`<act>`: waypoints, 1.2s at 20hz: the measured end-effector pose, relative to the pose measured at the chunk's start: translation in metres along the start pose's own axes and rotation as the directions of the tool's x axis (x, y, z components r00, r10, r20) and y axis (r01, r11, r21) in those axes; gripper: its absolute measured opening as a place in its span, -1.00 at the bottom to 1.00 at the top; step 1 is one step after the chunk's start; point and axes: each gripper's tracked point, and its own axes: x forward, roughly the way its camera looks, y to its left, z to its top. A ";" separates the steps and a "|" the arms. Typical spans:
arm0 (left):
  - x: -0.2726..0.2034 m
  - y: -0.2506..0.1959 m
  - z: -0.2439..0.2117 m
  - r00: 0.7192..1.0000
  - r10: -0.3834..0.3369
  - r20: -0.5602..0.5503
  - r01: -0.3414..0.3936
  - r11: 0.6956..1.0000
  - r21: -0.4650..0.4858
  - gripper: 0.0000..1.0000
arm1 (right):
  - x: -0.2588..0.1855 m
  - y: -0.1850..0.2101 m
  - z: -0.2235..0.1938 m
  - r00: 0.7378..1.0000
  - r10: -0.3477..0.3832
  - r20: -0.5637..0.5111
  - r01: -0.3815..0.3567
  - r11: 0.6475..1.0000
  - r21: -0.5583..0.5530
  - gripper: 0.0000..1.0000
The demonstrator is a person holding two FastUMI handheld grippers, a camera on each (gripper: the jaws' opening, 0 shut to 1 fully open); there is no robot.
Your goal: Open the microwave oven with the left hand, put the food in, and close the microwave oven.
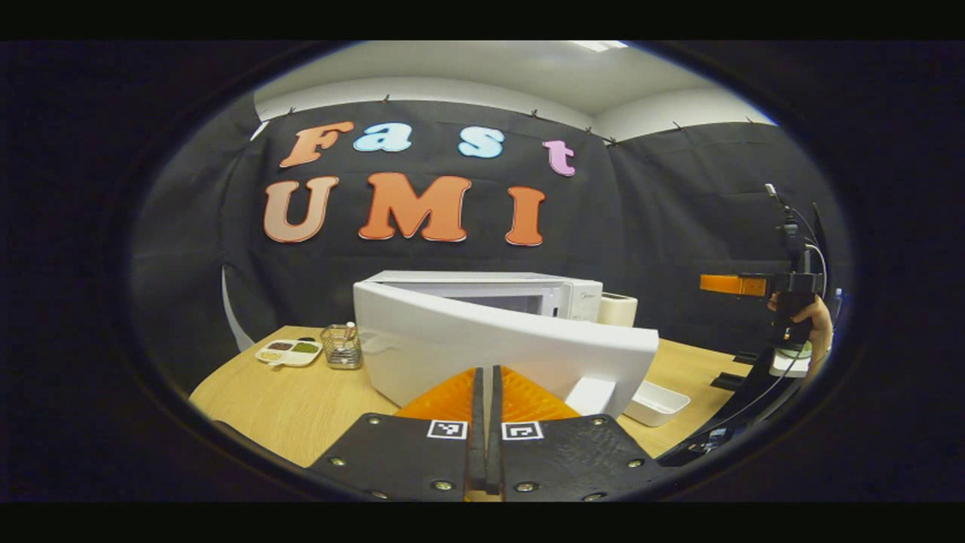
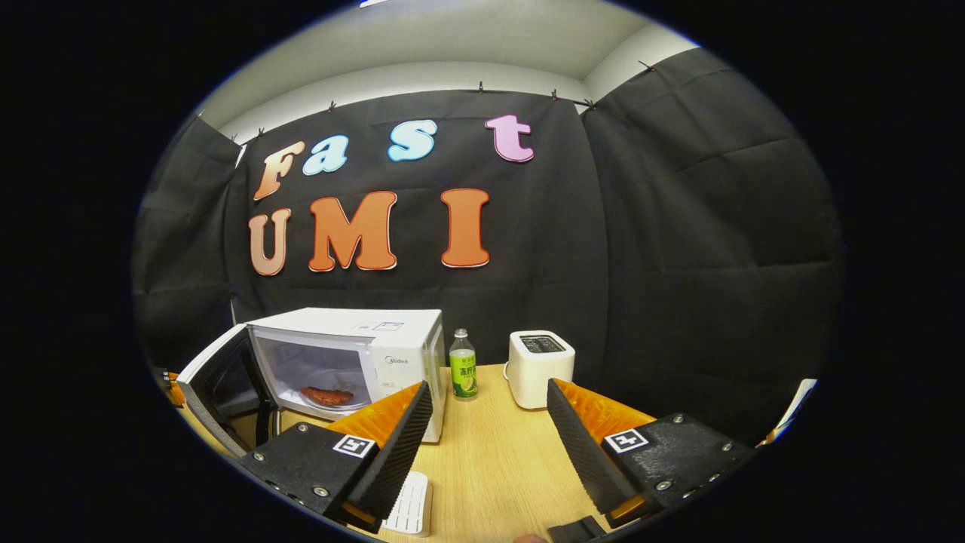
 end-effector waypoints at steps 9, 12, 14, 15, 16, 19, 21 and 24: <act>0.081 -0.025 0.009 1.000 -0.006 0.013 0.006 1.000 0.007 -0.95 | 0.002 -0.029 -0.003 0.999 -0.048 0.002 0.048 0.999 0.010 0.90; 0.109 -0.028 0.006 1.000 0.019 0.003 -0.019 0.999 0.034 -0.99 | 0.003 -0.039 -0.004 0.998 -0.067 0.006 0.067 0.998 0.002 0.90; 0.125 -0.026 0.005 0.999 0.037 0.000 -0.037 0.998 0.044 -0.99 | 0.004 -0.045 -0.006 0.997 -0.080 0.001 0.080 0.997 0.003 0.90; 0.133 -0.027 0.005 0.999 0.052 0.004 -0.052 0.997 0.048 -0.97 | 0.004 -0.048 -0.007 0.996 -0.086 -0.002 0.086 0.996 0.007 0.89; 0.140 -0.026 0.006 0.998 0.059 0.007 -0.059 0.997 0.048 -0.96 | 0.005 -0.051 -0.009 0.996 -0.091 -0.006 0.091 0.996 0.012 0.90; 0.160 -0.027 0.004 0.997 0.070 0.016 -0.071 0.997 0.040 -0.95 | 0.005 -0.061 -0.015 0.994 -0.103 -0.025 0.104 0.994 0.023 0.90; 0.172 -0.026 0.003 0.997 0.079 0.015 -0.080 0.996 0.044 -0.99 | 0.004 -0.066 -0.016 0.993 -0.112 -0.027 0.112 0.993 0.019 0.90; 0.189 -0.020 -0.005 0.993 0.114 -0.006 -0.114 0.993 0.023 -0.99 | 0.005 -0.073 -0.017 0.991 -0.130 -0.030 0.131 0.991 0.017 0.90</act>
